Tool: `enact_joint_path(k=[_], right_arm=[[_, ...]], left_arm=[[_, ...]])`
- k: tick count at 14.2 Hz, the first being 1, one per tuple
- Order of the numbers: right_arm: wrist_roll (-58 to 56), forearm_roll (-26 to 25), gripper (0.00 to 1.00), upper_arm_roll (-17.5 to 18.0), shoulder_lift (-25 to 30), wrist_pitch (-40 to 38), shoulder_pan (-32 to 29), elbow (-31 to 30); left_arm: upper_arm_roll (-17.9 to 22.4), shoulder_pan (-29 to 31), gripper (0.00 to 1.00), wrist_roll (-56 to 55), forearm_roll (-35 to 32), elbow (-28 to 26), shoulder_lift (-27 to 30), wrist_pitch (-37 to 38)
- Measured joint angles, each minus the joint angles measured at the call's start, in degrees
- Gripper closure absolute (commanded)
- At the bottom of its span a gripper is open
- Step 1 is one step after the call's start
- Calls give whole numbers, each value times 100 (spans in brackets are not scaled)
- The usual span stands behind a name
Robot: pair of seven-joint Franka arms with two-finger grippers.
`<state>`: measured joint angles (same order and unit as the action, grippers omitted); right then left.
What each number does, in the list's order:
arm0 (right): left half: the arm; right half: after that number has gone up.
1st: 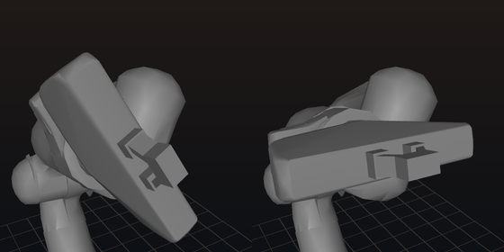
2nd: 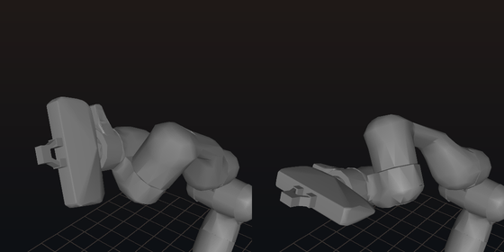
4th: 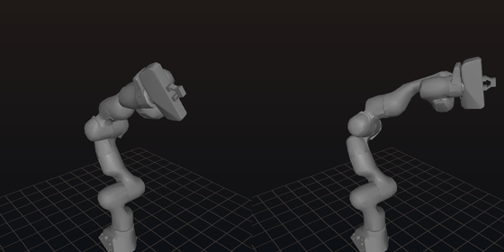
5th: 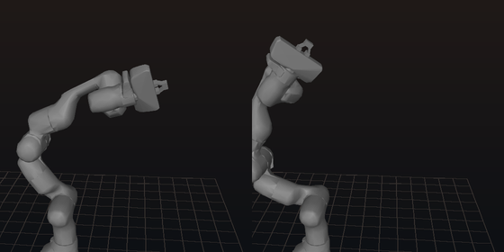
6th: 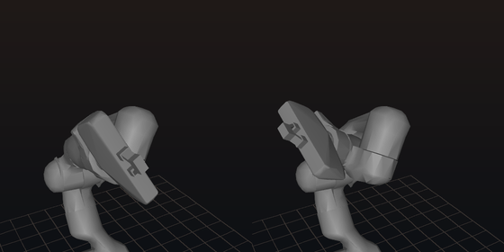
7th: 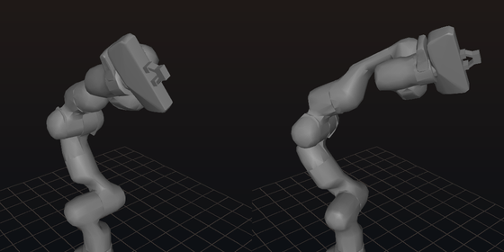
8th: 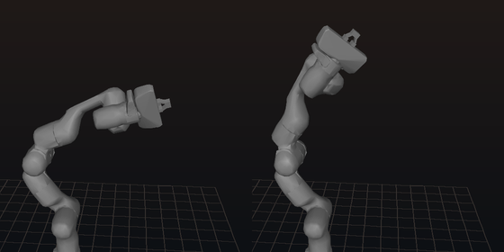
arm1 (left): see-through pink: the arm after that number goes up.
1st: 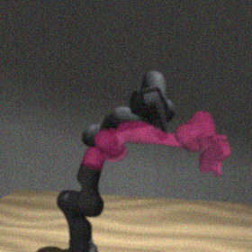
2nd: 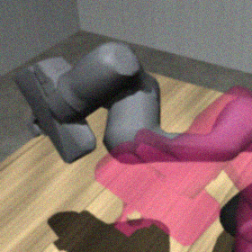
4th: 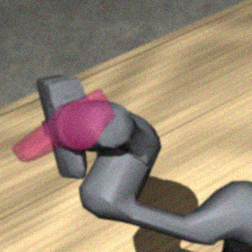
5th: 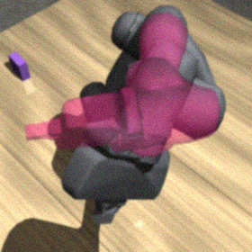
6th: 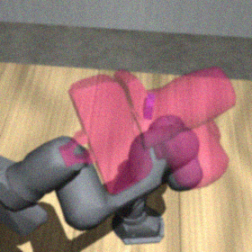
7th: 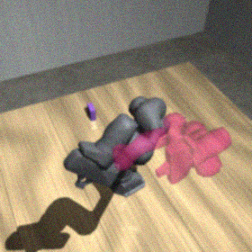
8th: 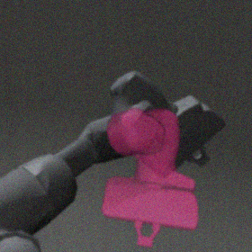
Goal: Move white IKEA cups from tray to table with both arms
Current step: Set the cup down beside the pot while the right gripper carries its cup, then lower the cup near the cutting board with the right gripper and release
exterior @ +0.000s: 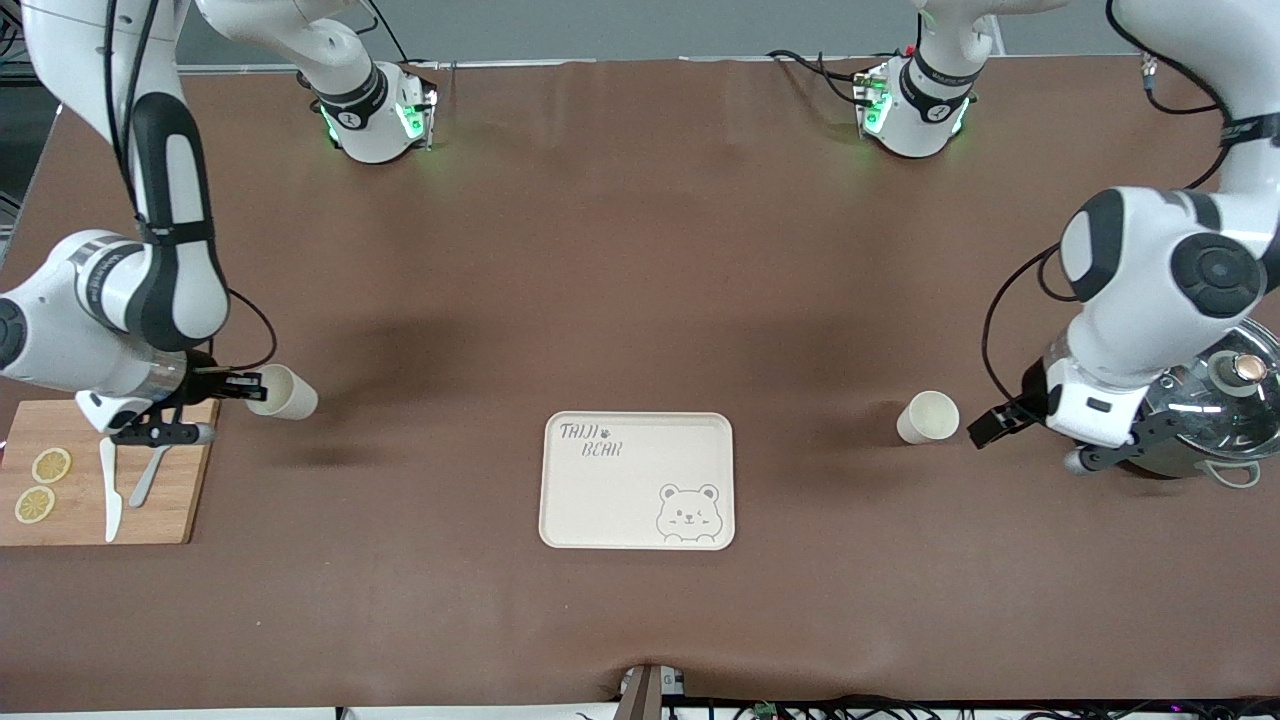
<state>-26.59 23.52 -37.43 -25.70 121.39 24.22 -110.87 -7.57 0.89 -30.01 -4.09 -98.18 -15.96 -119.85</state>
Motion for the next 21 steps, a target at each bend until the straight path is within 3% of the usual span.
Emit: enact_joint_path(k=[3,7,8,9,10,11,13,16,19,20,21], right_arm=[[-206,0,100,27,-291,161,-78,-96],[-206,0,100,47,-473,288,-72,-121],[-206,0,96,49,-501,298,-72,-142],[-207,0,88,52,-526,323,-72,-160],[-207,0,72,53,-551,342,-72,-166],[-207,3,63,53,-570,359,-72,-166],[-207,3,51,52,-598,366,-75,-169],[-207,4,47,60,-626,366,-75,-171],[-207,5,36,67,-626,357,-74,-169],[-207,5,22,67,-625,316,-74,-163],[-207,5,0,67,-623,221,-74,-130]], left_arm=[[8,92,0,562,0,552,151,951],[7,174,0,1483,0,665,567,1505],[-2,174,0,1571,0,670,713,1653],[-15,173,0,1617,0,672,856,1780],[-26,173,0,1638,0,674,997,1877],[-28,173,0,1640,0,675,1128,1970],[-22,175,0,1640,1,708,1343,2221],[-30,174,0,1688,46,946,1510,2892],[-55,161,0,1751,360,999,1711,3144],[-70,152,0,1753,400,973,1785,3177],[-105,151,0,1754,411,935,1854,3203]])
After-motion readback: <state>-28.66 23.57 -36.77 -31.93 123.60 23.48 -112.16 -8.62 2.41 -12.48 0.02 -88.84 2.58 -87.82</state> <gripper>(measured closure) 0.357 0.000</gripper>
